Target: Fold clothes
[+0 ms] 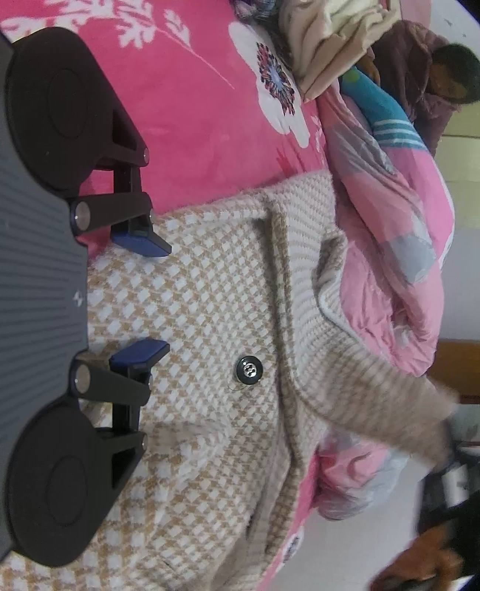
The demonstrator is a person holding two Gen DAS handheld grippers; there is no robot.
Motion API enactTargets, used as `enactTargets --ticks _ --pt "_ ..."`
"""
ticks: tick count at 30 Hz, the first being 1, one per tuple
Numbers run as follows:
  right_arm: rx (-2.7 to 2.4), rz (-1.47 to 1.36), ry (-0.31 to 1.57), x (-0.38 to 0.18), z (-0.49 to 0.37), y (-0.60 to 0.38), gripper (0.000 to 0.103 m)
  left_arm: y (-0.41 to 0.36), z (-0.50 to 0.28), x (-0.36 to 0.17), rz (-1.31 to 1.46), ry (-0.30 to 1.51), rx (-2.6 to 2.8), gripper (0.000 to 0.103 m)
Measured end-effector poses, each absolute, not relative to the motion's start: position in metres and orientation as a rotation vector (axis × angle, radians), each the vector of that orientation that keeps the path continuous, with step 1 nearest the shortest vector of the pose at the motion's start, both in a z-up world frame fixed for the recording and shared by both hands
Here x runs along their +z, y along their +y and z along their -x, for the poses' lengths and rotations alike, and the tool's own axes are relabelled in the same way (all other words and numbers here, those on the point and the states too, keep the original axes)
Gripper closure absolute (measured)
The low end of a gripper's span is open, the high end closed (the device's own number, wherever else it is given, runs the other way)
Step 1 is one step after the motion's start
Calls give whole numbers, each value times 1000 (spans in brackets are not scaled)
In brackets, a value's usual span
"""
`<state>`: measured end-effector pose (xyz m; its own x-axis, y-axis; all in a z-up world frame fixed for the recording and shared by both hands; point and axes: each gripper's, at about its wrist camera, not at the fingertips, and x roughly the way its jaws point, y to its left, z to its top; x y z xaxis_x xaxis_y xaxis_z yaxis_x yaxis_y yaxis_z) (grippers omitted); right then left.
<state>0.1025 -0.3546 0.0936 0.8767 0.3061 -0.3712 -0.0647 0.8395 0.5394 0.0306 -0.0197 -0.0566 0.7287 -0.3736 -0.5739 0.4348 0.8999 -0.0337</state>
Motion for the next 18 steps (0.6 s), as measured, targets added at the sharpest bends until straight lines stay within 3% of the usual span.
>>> enactTargets --ticks 7,18 --pt "446 -394 466 164 -162 -225 97 -3 -17 -60 -9 586 -447 52" --pt "897 -262 377 213 -234 -27 97 27 -16 -69 163 592 -475 50"
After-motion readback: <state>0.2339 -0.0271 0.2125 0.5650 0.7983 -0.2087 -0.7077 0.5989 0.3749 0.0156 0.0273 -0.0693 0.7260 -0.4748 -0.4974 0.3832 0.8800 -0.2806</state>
